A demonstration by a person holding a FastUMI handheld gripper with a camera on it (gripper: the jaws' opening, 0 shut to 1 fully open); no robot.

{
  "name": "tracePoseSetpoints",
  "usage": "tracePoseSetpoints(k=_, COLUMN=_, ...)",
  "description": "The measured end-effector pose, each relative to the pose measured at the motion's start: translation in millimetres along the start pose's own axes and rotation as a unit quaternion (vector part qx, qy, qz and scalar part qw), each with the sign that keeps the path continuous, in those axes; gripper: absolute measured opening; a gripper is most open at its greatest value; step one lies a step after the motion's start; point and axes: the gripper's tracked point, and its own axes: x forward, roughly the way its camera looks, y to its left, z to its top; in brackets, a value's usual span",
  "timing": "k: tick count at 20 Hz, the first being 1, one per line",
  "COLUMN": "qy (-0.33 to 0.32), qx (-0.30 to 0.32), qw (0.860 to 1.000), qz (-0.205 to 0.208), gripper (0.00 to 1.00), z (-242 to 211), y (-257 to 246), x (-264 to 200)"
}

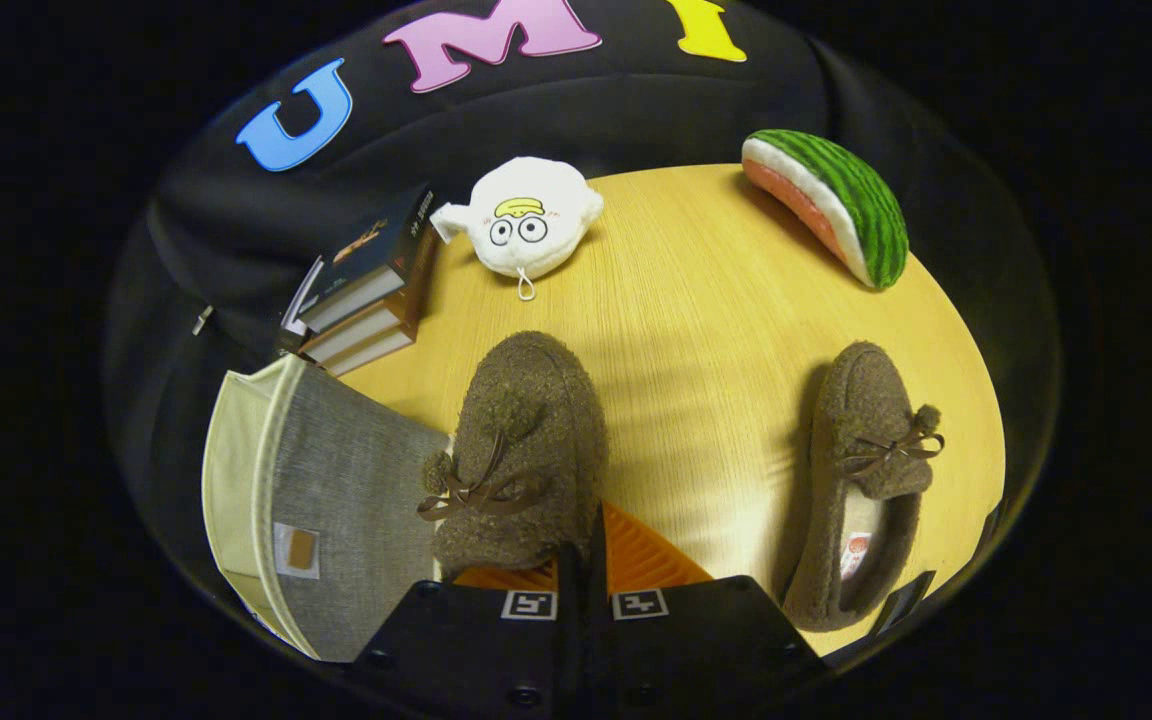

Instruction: Open the storage box then place both shoes into the box .Put the left shoe in first, then the right shoe, with the right side of both shoes facing outward in a uniform manner.

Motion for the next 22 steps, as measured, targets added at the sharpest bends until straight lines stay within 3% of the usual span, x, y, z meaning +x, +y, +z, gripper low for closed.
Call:
tracePoseSetpoints(k=6, qy=-0.068, qx=0.085, qw=0.993, qz=0.05, gripper=0.05, z=29.9, y=44.5, x=-86.4)
tracePoseSetpoints(k=12, qy=-0.101, qx=0.154, qw=0.979, qz=0.085, gripper=0.05, z=41.0, y=97.3, x=-132.3)
tracePoseSetpoints(k=15, qy=-0.094, qx=0.156, qw=0.976, qz=0.123, gripper=0.05, z=35.6, y=141.8, x=-136.2)
tracePoseSetpoints(k=19, qy=-0.074, qx=0.142, qw=0.977, qz=0.139, gripper=0.05, z=16.9, y=193.8, x=-122.2)
tracePoseSetpoints(k=22, qy=-0.085, qx=0.149, qw=0.978, qz=0.121, gripper=0.05, z=12.8, y=215.5, x=-102.0)
